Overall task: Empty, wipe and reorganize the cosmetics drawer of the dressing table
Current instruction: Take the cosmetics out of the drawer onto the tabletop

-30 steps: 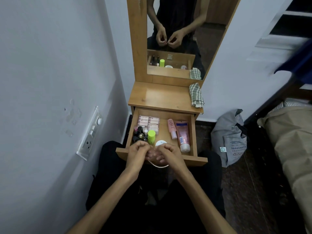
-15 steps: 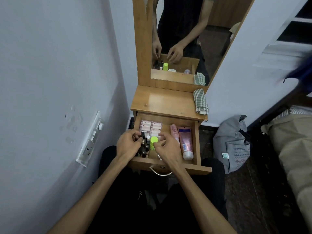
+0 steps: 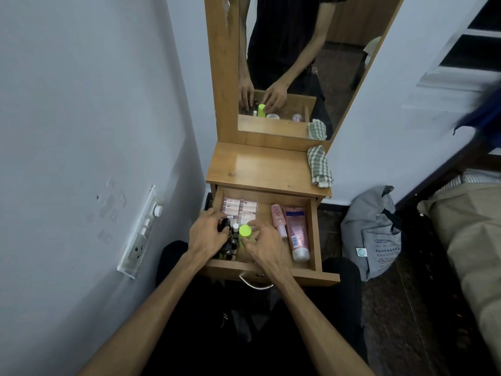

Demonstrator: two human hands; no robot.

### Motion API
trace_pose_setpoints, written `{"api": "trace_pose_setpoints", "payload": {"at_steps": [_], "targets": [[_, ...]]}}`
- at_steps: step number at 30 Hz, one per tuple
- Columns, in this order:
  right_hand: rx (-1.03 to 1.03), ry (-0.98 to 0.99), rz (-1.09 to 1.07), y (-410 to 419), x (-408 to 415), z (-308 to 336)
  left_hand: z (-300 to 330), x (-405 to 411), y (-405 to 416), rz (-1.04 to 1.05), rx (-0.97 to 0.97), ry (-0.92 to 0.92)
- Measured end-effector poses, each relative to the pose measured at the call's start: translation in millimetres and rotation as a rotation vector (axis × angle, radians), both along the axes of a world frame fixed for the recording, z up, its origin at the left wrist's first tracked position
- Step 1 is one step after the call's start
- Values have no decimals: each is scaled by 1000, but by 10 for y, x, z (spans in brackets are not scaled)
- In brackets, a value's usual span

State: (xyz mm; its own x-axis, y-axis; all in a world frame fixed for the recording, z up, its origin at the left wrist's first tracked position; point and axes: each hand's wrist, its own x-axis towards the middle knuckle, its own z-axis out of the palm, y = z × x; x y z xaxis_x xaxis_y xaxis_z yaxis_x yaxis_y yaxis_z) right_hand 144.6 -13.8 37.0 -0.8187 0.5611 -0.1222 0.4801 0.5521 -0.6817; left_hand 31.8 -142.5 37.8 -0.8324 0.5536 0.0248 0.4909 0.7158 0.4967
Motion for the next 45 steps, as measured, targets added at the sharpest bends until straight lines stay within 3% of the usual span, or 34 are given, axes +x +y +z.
{"api": "trace_pose_setpoints", "payload": {"at_steps": [8,26,45], "targets": [[9,7,36,27,-42,-22,-7,-57,44,-15,-56,11],[59,35,55,70,65,-13,190,-74,0,-12,28,58],[135,395,-12,375,-492,793,917,-549,236,-31,252,103]]}}
